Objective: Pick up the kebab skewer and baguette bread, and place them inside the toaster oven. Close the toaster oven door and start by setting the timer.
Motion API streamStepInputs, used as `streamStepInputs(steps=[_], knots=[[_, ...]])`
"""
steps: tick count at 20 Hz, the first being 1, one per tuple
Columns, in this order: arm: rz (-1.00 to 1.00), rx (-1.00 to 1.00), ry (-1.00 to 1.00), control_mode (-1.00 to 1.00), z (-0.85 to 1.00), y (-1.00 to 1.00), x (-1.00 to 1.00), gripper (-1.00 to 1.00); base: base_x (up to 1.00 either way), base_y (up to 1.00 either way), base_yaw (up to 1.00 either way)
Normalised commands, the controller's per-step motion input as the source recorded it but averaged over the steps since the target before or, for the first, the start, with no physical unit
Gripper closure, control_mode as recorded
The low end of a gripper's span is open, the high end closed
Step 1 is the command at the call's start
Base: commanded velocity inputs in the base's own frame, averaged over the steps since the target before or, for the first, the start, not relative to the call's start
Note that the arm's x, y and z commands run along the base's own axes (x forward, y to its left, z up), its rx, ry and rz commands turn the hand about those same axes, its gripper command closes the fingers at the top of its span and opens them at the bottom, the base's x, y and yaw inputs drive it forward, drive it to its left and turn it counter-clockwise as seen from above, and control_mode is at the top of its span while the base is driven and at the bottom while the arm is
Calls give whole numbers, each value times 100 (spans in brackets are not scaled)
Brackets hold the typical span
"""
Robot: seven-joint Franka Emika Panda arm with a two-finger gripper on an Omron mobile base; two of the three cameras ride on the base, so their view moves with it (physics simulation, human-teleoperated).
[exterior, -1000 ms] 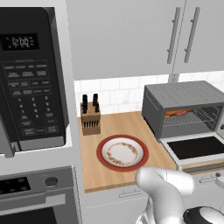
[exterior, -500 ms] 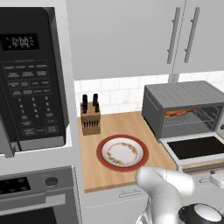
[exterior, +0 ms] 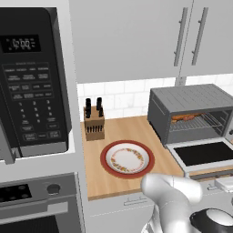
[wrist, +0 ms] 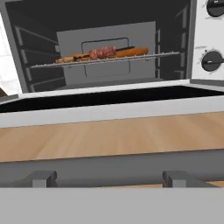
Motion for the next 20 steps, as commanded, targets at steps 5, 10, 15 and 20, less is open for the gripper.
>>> streamStepInputs(steps=[5, 10, 15, 20], knots=[[2, 0, 0, -100, -22, 0, 7, -100, 0, 0, 0], [1, 0, 0, -100, -5, 0, 5, -100, 0, 0, 0], [0, 0, 0, -100, -2, 0, 3, -100, 0, 0, 0], [0, 0, 0, -100, -11, 2, 3, -100, 0, 0, 0]])
